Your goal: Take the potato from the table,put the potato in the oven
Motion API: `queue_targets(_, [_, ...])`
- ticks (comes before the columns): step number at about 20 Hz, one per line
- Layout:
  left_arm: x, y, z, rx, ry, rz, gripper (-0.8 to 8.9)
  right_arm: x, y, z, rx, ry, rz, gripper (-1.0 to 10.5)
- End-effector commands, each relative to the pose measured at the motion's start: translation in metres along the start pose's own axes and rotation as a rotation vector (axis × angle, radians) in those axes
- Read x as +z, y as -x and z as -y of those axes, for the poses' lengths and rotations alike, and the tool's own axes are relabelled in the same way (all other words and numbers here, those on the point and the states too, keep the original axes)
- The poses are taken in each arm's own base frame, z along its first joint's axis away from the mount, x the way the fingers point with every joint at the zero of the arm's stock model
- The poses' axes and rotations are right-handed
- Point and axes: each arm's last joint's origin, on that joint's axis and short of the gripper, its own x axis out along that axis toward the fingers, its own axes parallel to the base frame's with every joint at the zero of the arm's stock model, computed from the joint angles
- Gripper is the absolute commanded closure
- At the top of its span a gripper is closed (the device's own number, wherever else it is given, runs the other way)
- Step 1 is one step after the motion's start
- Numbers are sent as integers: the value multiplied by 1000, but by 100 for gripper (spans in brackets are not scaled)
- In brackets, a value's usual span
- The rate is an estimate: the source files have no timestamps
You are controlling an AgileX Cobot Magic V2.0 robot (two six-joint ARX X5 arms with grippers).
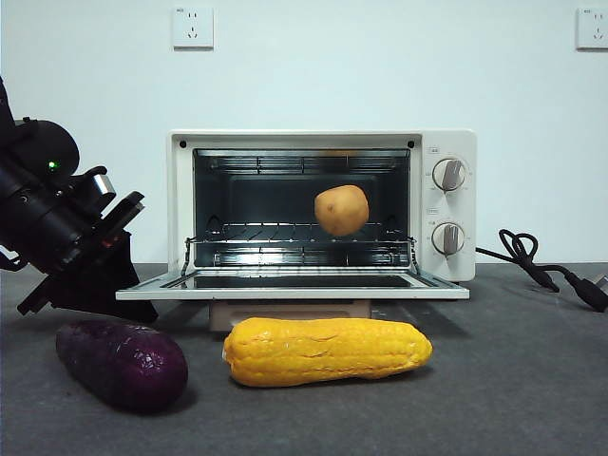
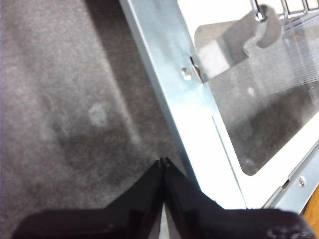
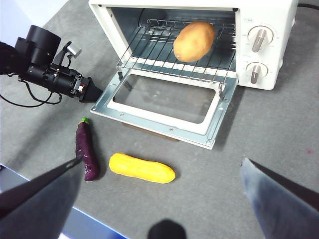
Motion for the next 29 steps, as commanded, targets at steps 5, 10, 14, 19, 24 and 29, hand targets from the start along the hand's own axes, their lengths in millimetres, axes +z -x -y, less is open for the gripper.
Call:
queue_targets(5, [6, 2, -2, -191, 82, 62, 822, 1, 0, 0, 0, -10, 10, 350])
queue_targets(10, [16, 13, -9, -297, 122, 128, 822, 1, 0, 0, 0, -15, 10, 350])
queue_targets(14, [29, 23, -10, -350, 139, 213, 822, 1, 0, 0, 0, -15, 10, 350])
queue_targets(19, [49, 33, -3, -380, 118, 362, 822, 1, 0, 0, 0, -15, 10, 350])
queue_targets(24, [58, 40, 2, -394, 94, 445, 822, 1, 0, 0, 0, -15, 9, 350])
queue_targets(29, [61, 65, 24, -422, 44, 447, 821, 1, 0, 0, 0, -12, 9, 350])
